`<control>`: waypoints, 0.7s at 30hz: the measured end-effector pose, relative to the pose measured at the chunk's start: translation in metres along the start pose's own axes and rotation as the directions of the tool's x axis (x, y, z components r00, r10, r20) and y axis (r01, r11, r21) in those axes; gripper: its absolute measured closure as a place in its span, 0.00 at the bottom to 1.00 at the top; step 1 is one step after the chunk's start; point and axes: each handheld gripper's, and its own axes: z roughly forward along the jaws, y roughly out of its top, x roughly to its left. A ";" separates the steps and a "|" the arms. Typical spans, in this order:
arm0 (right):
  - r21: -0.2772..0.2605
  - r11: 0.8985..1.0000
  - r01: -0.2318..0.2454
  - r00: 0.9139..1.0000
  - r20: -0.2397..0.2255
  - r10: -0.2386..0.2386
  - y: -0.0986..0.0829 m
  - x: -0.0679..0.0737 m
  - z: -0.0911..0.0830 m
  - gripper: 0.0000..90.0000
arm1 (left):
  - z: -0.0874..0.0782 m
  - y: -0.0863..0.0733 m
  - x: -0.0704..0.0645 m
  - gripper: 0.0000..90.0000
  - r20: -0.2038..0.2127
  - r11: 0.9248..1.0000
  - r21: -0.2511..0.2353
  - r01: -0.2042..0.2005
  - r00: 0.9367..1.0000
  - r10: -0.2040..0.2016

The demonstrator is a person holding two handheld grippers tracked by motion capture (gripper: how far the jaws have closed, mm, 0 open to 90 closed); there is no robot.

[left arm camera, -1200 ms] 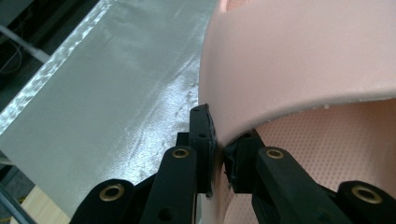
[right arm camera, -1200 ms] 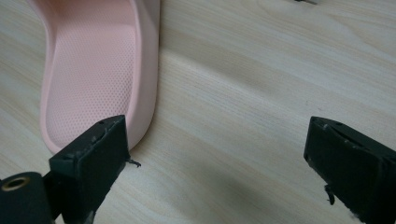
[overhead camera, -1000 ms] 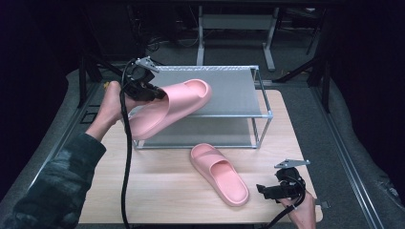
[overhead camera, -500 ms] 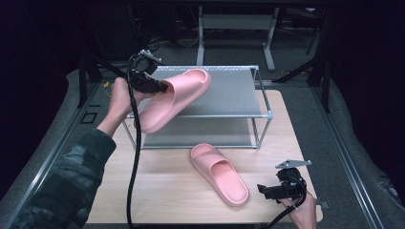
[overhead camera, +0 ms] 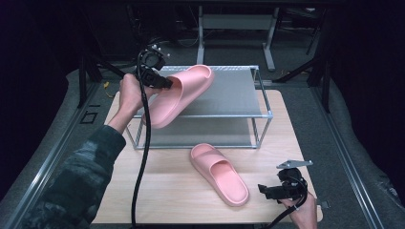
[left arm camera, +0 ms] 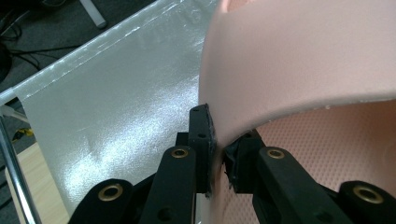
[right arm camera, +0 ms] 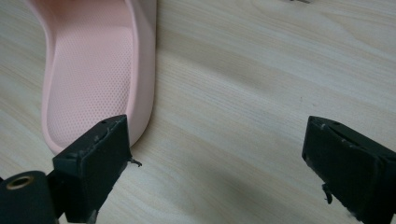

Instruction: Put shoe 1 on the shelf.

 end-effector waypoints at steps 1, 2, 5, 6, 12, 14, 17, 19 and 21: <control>0.000 1.000 -0.004 1.000 0.001 0.004 0.000 0.000 0.000 0.08 | 0.001 0.001 0.000 0.91 -0.003 1.000 0.002 0.000 1.000 0.000; -0.001 1.000 -0.006 1.000 0.001 0.006 0.000 0.000 0.000 0.08 | 0.002 0.002 0.000 0.91 -0.010 1.000 0.002 0.004 1.000 -0.004; -0.002 1.000 -0.006 1.000 0.001 0.006 -0.001 -0.001 -0.001 0.08 | 0.004 0.004 -0.001 0.91 -0.011 1.000 0.010 0.013 1.000 -0.012; -0.004 1.000 -0.006 1.000 0.003 0.006 -0.001 -0.001 -0.002 0.08 | 0.005 0.005 -0.001 0.91 -0.015 1.000 0.014 0.011 1.000 -0.011; -0.006 1.000 -0.010 1.000 0.003 0.010 -0.001 -0.002 -0.002 0.08 | 0.011 0.009 -0.002 0.91 -0.036 0.999 0.027 0.026 0.999 -0.025; -0.010 1.000 -0.009 1.000 0.001 0.009 -0.001 -0.002 -0.001 0.08 | 0.013 0.011 -0.003 0.91 -0.041 0.999 0.025 0.033 0.999 -0.032; -0.010 1.000 -0.008 1.000 0.001 0.008 -0.001 -0.002 -0.001 0.08 | 0.015 0.014 -0.004 0.91 -0.045 0.999 0.033 0.031 0.999 -0.029; -0.011 1.000 -0.008 1.000 0.002 0.008 -0.001 -0.002 -0.002 0.08 | 0.015 0.016 -0.005 0.91 -0.048 0.999 0.032 0.028 0.998 -0.026; -0.012 1.000 -0.009 1.000 0.002 0.009 -0.001 -0.002 -0.002 0.08 | 0.016 0.017 -0.008 0.91 -0.059 0.999 0.037 0.017 0.998 -0.015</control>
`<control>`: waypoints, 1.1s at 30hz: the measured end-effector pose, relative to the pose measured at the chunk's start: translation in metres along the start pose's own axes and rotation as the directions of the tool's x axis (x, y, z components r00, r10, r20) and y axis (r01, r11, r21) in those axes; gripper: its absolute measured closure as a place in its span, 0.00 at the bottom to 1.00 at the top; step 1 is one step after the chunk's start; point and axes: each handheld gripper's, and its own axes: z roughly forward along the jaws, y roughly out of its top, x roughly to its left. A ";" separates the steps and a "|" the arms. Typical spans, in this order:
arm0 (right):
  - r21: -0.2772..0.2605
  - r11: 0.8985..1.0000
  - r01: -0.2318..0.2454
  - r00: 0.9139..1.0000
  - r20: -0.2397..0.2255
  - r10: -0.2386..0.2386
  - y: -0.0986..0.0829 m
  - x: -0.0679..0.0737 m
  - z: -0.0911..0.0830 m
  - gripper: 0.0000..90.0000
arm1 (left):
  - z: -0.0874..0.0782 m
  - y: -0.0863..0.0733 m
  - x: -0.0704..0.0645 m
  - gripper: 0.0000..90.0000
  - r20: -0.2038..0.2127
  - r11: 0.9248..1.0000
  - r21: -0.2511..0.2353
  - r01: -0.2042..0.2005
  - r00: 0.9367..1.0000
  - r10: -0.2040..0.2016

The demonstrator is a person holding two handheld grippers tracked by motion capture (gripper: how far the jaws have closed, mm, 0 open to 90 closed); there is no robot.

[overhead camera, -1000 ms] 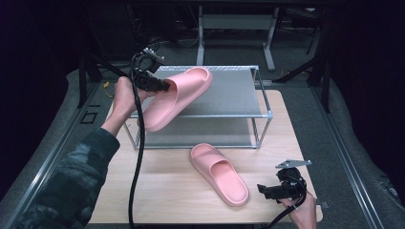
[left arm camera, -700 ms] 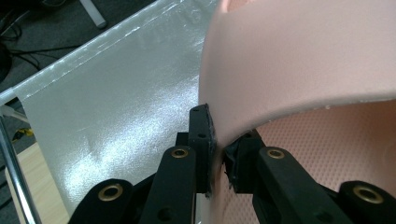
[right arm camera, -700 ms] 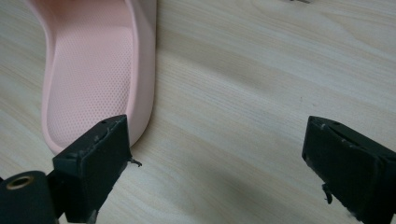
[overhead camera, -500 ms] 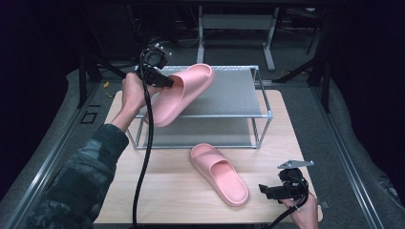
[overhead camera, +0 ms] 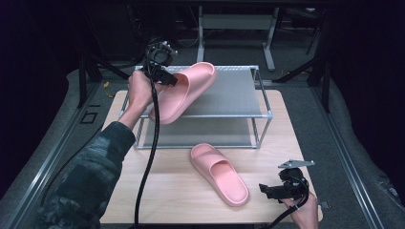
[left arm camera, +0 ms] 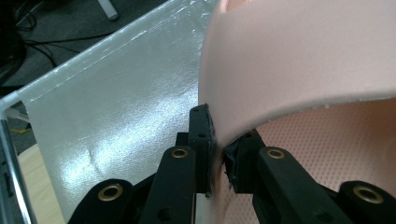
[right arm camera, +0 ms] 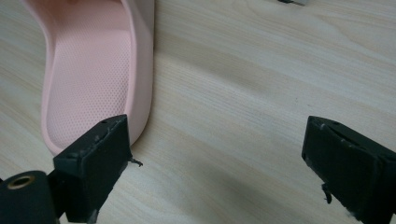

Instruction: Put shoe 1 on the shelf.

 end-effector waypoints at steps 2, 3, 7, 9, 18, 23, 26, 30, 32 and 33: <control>0.001 1.000 0.000 1.000 0.001 0.000 0.000 0.000 0.000 0.08 | 0.001 0.001 -0.002 0.91 -0.001 1.000 0.000 0.001 1.000 -0.001; 0.002 1.000 0.001 1.000 0.000 -0.001 0.000 0.000 0.000 0.08 | 0.001 0.001 -0.002 0.91 -0.003 1.000 0.000 -0.003 1.000 0.003; 0.002 1.000 0.000 1.000 -0.001 0.000 0.000 0.000 0.001 0.08 | 0.005 0.002 -0.001 0.91 -0.007 1.000 0.004 0.008 1.000 -0.008; 0.006 1.000 -0.002 1.000 -0.003 0.002 0.000 0.000 0.001 0.08 | 0.007 0.003 0.000 0.91 -0.011 1.000 0.004 0.029 1.000 -0.029; 0.002 1.000 -0.006 1.000 -0.001 0.006 0.000 0.000 0.002 0.08 | 0.011 0.011 0.005 0.92 -0.055 0.993 0.020 0.114 0.992 -0.113; 0.016 1.000 -0.004 1.000 -0.008 0.004 0.001 0.000 0.001 0.08 | 0.016 0.013 0.005 0.92 -0.082 0.989 0.036 0.142 0.987 -0.138; 0.015 1.000 -0.004 1.000 -0.011 0.004 0.001 0.000 0.000 0.08 | 0.021 0.014 0.005 0.92 -0.095 0.985 0.047 0.164 0.983 -0.159; 0.014 1.000 -0.004 1.000 -0.011 0.004 0.001 -0.001 0.000 0.08 | 0.028 0.015 0.006 0.92 -0.119 0.979 0.066 0.191 0.976 -0.182; 0.015 1.000 -0.004 1.000 -0.007 0.004 0.001 -0.001 0.000 0.08 | 0.030 0.015 0.006 0.92 -0.128 0.977 0.072 0.200 0.973 -0.189; 0.015 1.000 -0.004 1.000 -0.007 0.004 0.001 -0.001 0.000 0.08 | 0.031 0.015 0.007 0.92 -0.131 0.976 0.075 0.205 0.972 -0.194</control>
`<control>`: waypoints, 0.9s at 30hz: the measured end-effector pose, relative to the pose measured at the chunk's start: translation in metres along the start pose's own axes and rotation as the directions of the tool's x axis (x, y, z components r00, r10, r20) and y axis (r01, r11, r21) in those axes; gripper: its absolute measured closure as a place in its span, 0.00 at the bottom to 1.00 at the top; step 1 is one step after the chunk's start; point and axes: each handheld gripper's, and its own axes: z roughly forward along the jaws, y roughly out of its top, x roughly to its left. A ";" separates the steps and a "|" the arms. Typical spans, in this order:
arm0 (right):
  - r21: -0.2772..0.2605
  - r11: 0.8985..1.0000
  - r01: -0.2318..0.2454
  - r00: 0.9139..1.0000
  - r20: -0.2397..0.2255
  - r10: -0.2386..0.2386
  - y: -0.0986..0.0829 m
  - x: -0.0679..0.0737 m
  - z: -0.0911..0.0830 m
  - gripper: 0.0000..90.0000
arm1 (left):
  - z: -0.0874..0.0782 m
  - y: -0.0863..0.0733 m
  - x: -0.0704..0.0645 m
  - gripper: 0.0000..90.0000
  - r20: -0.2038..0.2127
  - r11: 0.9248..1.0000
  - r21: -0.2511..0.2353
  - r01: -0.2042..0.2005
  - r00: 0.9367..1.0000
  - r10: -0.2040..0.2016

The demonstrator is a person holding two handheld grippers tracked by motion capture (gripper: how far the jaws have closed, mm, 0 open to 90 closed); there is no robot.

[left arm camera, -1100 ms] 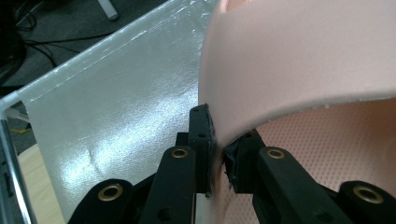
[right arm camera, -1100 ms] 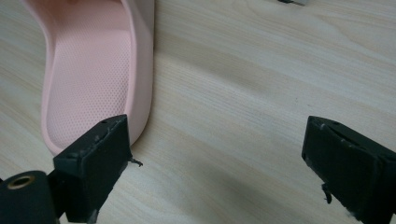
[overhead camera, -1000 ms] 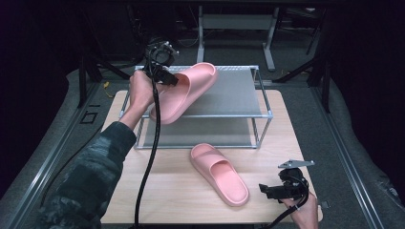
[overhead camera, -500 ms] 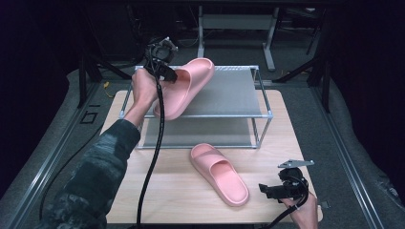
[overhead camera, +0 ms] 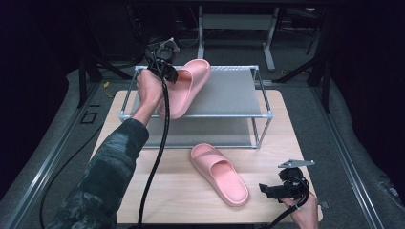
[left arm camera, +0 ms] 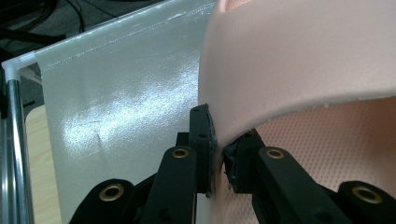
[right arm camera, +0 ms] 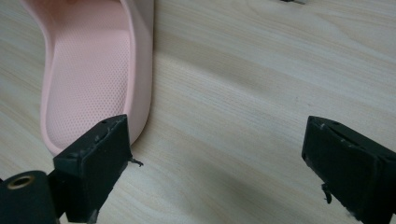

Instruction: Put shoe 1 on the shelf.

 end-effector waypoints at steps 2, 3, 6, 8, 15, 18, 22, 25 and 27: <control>-0.014 1.000 0.000 1.000 0.004 0.000 0.000 0.000 0.001 0.08 | 0.002 0.001 0.001 0.92 -0.004 1.000 0.005 0.015 1.000 -0.015; 0.000 1.000 0.002 1.000 -0.003 -0.002 0.000 -0.001 0.000 0.08 | 0.004 0.001 0.001 0.92 -0.005 1.000 0.010 0.022 1.000 -0.022; -0.002 1.000 -0.001 1.000 -0.005 0.001 0.000 0.000 0.000 0.08 | 0.007 0.003 0.003 0.92 -0.015 0.999 0.016 0.044 0.999 -0.044; 0.000 1.000 -0.002 1.000 -0.001 0.002 0.000 0.000 0.000 0.08 | 0.011 0.003 0.005 0.92 -0.023 0.998 0.025 0.063 0.998 -0.062; -0.015 1.000 0.005 1.000 -0.004 -0.005 0.000 0.001 0.002 0.08 | 0.024 -0.001 0.013 0.91 -0.046 0.990 0.048 0.129 0.991 -0.127; -0.002 1.000 0.005 1.000 -0.010 -0.005 0.001 0.001 0.000 0.08 | 0.031 -0.004 0.017 0.91 -0.066 0.987 0.055 0.153 0.987 -0.149; -0.016 1.000 0.005 1.000 0.000 -0.005 0.001 0.002 -0.002 0.08 | 0.038 -0.007 0.022 0.91 -0.059 0.981 0.047 0.190 0.981 -0.187; -0.004 1.000 0.007 1.000 -0.009 -0.007 0.001 0.002 -0.004 0.08 | 0.039 -0.007 0.021 0.87 -0.046 0.984 0.032 0.177 0.983 -0.175; -0.013 1.000 0.005 1.000 -0.005 -0.005 0.000 0.002 -0.004 0.08 | 0.039 -0.007 0.020 0.78 -0.034 0.989 0.027 0.146 0.989 -0.145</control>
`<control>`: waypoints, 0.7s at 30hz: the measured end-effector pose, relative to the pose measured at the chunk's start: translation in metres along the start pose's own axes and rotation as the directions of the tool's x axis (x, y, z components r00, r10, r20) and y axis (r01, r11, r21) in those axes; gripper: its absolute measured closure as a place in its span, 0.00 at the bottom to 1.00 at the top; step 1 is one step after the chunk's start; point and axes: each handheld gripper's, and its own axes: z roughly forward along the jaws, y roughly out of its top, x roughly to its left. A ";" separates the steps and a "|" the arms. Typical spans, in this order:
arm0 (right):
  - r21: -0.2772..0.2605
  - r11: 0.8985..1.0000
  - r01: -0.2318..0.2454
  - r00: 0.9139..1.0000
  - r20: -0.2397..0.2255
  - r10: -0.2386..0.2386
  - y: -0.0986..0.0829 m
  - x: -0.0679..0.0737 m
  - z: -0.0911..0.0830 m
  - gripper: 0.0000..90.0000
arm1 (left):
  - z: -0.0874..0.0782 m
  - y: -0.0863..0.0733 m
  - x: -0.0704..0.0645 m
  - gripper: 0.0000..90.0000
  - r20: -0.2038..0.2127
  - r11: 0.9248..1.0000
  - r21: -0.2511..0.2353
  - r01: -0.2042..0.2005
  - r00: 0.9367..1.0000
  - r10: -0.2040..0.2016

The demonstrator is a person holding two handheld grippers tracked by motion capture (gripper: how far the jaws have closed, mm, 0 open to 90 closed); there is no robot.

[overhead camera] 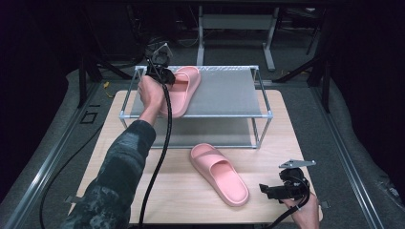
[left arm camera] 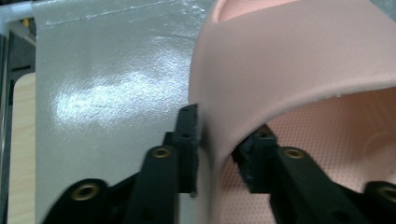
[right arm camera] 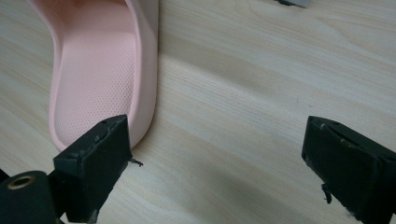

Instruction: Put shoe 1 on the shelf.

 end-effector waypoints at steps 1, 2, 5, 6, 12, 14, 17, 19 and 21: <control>-0.001 1.000 0.000 1.000 -0.003 0.000 0.000 0.000 0.000 0.08 | -0.001 -0.001 0.000 0.71 0.001 1.000 -0.018 -0.013 1.000 0.013; -0.006 1.000 -0.004 1.000 0.003 0.004 -0.001 0.001 0.000 0.08 | -0.002 -0.002 0.000 0.62 0.006 0.999 -0.023 -0.028 1.000 0.028; -0.004 1.000 -0.001 1.000 -0.002 0.001 -0.002 0.001 0.000 0.08 | -0.008 -0.007 0.002 0.43 0.042 0.995 -0.051 -0.082 0.996 0.085; -0.004 1.000 -0.005 1.000 -0.001 0.005 -0.002 0.001 0.000 0.08 | -0.011 -0.009 0.003 0.35 0.057 0.993 -0.065 -0.095 0.993 0.099; -0.002 1.000 -0.005 1.000 -0.012 0.005 -0.002 0.002 0.002 0.09 | -0.035 -0.019 0.010 0.20 0.131 0.978 -0.131 -0.163 0.975 0.180; -0.002 1.000 -0.007 1.000 -0.010 0.007 -0.001 0.003 0.003 0.09 | -0.042 -0.024 0.011 0.17 0.142 0.970 -0.147 -0.193 0.966 0.214; -0.001 1.000 -0.005 1.000 -0.004 0.005 0.000 0.005 0.004 0.09 | -0.050 -0.032 0.015 0.12 0.168 0.963 -0.151 -0.224 0.954 0.248; 0.000 1.000 -0.001 1.000 -0.004 0.001 0.001 0.005 0.005 0.09 | -0.056 -0.039 0.016 0.05 0.169 0.953 -0.150 -0.262 0.943 0.286; -0.002 1.000 -0.003 1.000 -0.008 0.003 0.003 0.007 0.004 0.09 | -0.060 -0.047 0.016 0.00 0.183 0.947 -0.159 -0.278 0.935 0.305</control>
